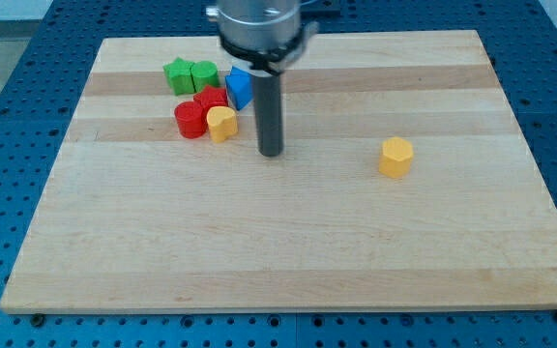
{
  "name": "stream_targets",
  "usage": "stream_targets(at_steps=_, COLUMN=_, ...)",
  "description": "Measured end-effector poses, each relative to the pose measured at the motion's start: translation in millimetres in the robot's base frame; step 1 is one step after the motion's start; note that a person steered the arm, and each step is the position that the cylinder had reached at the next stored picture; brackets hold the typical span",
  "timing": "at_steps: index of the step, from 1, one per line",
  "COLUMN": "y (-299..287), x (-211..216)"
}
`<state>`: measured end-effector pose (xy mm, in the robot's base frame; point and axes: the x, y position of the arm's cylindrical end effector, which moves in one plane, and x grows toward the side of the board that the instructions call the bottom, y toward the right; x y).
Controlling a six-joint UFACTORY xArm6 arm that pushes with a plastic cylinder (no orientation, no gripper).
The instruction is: Slide the yellow hexagon left and up a bit
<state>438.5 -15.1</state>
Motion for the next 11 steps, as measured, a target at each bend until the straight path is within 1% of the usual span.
stream_targets(at_steps=1, y=28.5, x=53.6)
stream_targets(at_steps=2, y=101.4, x=69.7)
stream_targets(at_steps=3, y=175.9, x=37.4)
stream_targets(at_steps=4, y=168.4, x=-3.8)
stream_targets(at_steps=5, y=88.2, x=-27.0)
stream_targets(at_steps=6, y=74.5, x=-33.3)
stream_targets(at_steps=7, y=164.1, x=-45.0)
stream_targets(at_steps=8, y=210.1, x=-8.0)
stream_targets(at_steps=9, y=138.8, x=43.8)
stream_targets(at_steps=10, y=48.6, x=24.7)
stream_targets(at_steps=11, y=-7.3, x=-12.2)
